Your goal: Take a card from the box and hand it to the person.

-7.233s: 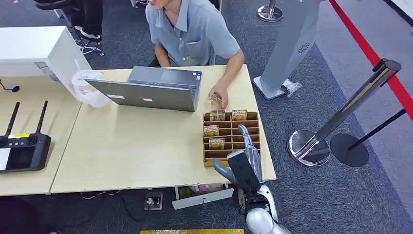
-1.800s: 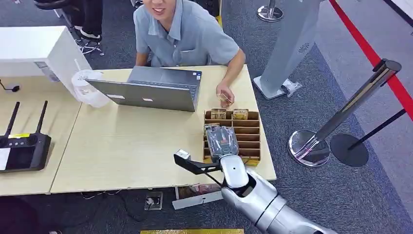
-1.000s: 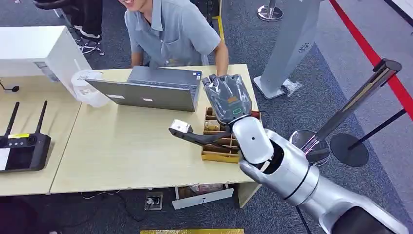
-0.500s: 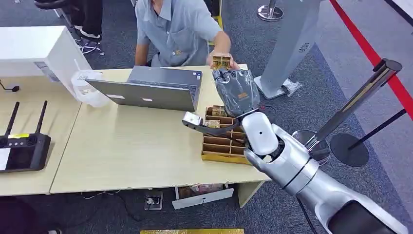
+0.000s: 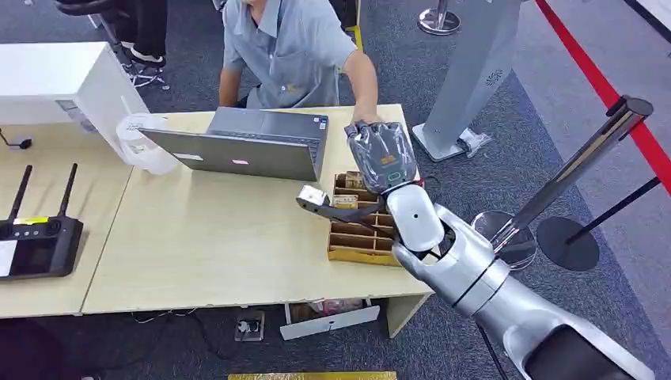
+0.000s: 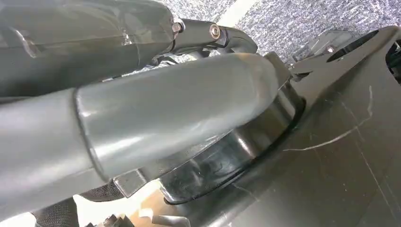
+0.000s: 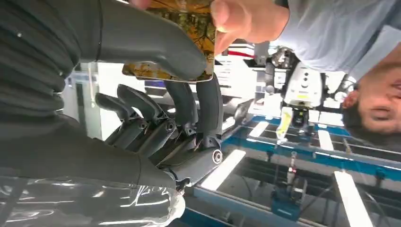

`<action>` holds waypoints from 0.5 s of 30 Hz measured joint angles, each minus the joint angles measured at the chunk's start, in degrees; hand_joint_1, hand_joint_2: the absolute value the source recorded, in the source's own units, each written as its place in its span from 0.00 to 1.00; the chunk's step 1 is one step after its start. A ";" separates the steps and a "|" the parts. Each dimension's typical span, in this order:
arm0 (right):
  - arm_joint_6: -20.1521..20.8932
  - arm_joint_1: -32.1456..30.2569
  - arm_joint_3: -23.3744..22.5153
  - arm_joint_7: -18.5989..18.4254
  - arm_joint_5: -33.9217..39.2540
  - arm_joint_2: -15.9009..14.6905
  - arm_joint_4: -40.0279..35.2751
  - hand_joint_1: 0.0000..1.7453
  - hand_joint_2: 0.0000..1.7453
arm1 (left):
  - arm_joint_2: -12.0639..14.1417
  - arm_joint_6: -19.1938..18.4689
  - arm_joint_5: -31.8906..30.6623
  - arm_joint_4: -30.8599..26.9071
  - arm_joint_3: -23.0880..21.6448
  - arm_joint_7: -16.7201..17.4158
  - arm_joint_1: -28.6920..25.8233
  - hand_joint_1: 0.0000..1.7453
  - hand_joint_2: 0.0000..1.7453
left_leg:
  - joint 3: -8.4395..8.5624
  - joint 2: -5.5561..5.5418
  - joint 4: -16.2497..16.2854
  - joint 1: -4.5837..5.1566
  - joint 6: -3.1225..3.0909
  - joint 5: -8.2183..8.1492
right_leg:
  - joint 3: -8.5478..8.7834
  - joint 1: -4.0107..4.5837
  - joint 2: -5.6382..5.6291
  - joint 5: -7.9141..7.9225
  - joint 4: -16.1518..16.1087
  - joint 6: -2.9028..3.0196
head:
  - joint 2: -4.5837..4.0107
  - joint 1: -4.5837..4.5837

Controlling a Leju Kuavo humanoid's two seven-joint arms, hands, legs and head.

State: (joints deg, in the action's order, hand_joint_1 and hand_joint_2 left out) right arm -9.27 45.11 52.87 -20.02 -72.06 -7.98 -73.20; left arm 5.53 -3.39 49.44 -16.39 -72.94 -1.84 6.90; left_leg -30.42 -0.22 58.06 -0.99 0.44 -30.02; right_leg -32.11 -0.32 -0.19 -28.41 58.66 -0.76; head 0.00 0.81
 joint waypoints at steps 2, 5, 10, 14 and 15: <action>-0.31 -0.19 -0.11 -0.75 -0.02 0.07 0.24 0.00 1.00 | 0.00 0.02 0.07 0.00 0.00 0.00 -0.01 0.00 0.00 | 0.00 0.01 0.00 0.00 0.00 0.00 | -0.01 0.00 0.00 0.00 0.00 0.00 | 0.00 0.00; -2.98 -1.23 -0.61 -0.92 2.28 0.28 0.26 0.00 1.00 | -0.07 0.28 0.48 0.00 0.02 0.11 -0.01 0.00 0.00 | 0.02 0.01 0.00 0.00 0.00 0.00 | 0.00 0.00 -0.01 0.00 0.00 0.00 | 0.00 0.00; -10.63 -7.97 -3.41 2.97 15.42 2.27 -3.61 0.00 1.00 | -0.46 1.60 2.80 0.02 0.07 1.81 -0.03 0.00 0.00 | 0.01 0.00 0.00 -0.01 0.00 -0.01 | -0.01 0.01 -0.01 -0.02 0.00 0.01 | 0.00 0.00; -11.41 -13.34 -5.18 7.81 29.46 3.06 -7.81 0.00 1.00 | -0.72 2.84 4.66 0.02 0.20 1.81 -0.08 0.00 0.00 | 0.01 -0.01 -0.01 -0.01 0.00 -0.01 | 0.00 0.01 0.00 -0.04 -0.01 0.02 | 0.00 0.00; -11.39 -14.71 -5.64 9.36 33.06 3.15 -8.97 0.00 1.00 | -0.77 3.15 5.14 0.04 0.26 1.79 -0.10 0.00 0.00 | 0.01 -0.01 -0.01 -0.01 0.00 -0.01 | 0.00 0.01 0.00 -0.04 -0.01 0.02 | 0.00 0.00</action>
State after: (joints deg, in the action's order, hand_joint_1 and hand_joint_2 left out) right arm -20.65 30.40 47.23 -10.66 -39.00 -4.83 -82.16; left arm 4.76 -0.24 54.58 -16.35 -72.67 -0.04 6.80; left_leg -30.40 -0.23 58.05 -1.00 0.44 -30.03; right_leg -32.11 -0.31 -0.19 -28.44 58.65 -0.74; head 0.00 0.81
